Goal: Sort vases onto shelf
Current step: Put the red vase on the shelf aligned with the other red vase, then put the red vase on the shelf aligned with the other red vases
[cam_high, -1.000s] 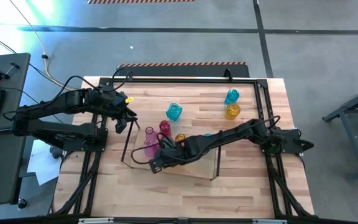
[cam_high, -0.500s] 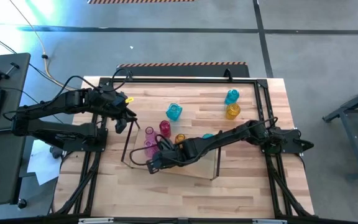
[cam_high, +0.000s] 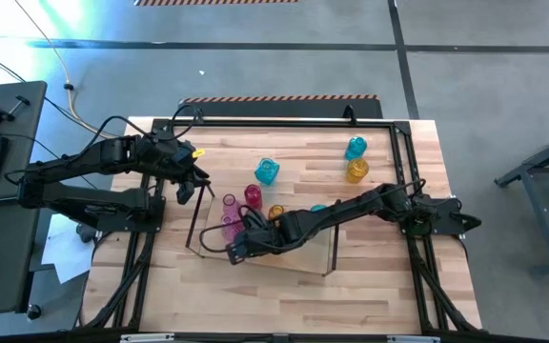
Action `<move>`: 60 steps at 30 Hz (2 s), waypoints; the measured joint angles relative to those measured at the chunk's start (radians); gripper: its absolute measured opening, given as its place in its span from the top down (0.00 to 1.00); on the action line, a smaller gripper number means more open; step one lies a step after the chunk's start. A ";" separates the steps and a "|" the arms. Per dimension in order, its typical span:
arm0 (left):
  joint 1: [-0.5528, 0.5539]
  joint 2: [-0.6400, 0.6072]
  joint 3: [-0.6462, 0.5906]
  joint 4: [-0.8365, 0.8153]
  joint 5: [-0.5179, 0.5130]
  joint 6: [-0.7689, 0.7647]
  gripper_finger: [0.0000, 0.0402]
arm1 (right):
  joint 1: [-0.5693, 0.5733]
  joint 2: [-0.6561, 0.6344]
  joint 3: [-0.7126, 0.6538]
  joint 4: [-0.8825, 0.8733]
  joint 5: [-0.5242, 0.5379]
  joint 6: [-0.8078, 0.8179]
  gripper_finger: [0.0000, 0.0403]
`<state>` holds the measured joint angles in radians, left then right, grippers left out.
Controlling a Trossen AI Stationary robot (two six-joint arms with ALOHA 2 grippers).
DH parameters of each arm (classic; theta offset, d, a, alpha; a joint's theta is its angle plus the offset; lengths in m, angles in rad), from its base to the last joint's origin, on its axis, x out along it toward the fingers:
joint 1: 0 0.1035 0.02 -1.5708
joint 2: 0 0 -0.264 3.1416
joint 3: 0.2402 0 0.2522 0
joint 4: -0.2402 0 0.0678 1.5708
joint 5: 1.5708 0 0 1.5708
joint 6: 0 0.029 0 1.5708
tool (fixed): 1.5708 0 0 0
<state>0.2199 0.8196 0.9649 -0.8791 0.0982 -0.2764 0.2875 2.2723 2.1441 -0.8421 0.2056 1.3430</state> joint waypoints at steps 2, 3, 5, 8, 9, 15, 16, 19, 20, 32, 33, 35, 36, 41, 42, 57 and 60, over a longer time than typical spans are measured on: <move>0.000 0.000 0.000 0.000 0.000 0.000 0.75 | -0.001 0.000 0.000 -0.011 0.004 0.000 1.00; 0.000 0.000 0.000 0.000 0.000 0.000 0.75 | -0.003 0.000 0.000 -0.016 0.004 0.000 1.00; 0.000 0.000 0.000 0.000 0.000 0.000 0.75 | -0.004 0.000 0.000 -0.022 0.004 0.000 1.00; 0.000 0.000 0.000 0.000 0.000 0.000 0.75 | -0.006 0.000 0.000 -0.038 0.004 0.000 1.00; 0.000 0.000 0.000 0.000 0.000 0.000 0.75 | -0.006 0.000 0.000 -0.043 0.004 0.000 1.00; 0.000 0.000 0.000 0.000 0.000 0.000 0.75 | -0.012 0.000 0.000 -0.063 0.004 -0.004 1.00; 0.000 0.000 0.000 0.000 0.000 0.000 0.75 | -0.013 0.000 0.000 -0.063 0.005 -0.008 1.00; 0.000 0.000 0.000 0.000 0.000 0.000 0.75 | -0.016 0.000 0.000 -0.067 0.008 -0.011 1.00; 0.000 0.000 0.000 0.000 0.000 0.000 0.75 | -0.017 0.000 0.000 -0.067 0.011 -0.015 1.00; 0.000 0.000 0.000 0.000 0.000 0.000 0.75 | 0.002 0.002 0.000 -0.060 -0.009 0.011 1.00; 0.000 0.000 0.000 0.000 0.000 0.000 0.75 | 0.003 0.002 0.000 -0.060 -0.008 0.012 1.00; 0.000 0.000 0.000 0.000 0.000 0.000 0.75 | 0.003 0.002 0.000 -0.059 -0.006 0.015 1.00; 0.000 0.000 0.000 0.000 0.000 0.001 0.75 | 0.003 0.002 0.000 -0.059 -0.001 0.014 1.00; 0.000 0.000 -0.001 0.000 -0.005 0.010 0.75 | 0.003 0.002 0.000 -0.059 0.004 0.003 1.00; 0.000 0.000 -0.001 -0.003 -0.012 0.019 0.75 | 0.003 0.002 0.000 -0.059 0.004 0.000 1.00; 0.138 0.000 -0.064 -0.237 -0.246 0.257 0.75 | 0.002 -0.010 0.171 -0.133 0.169 -0.203 1.00; 0.195 0.001 -0.063 -0.265 -0.223 0.341 0.75 | -0.003 -0.025 0.209 -0.130 0.209 -0.254 1.00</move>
<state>0.4150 0.8204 0.9016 -1.1436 -0.1244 0.0642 0.2848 2.2468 2.3528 -0.9717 0.4143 1.0885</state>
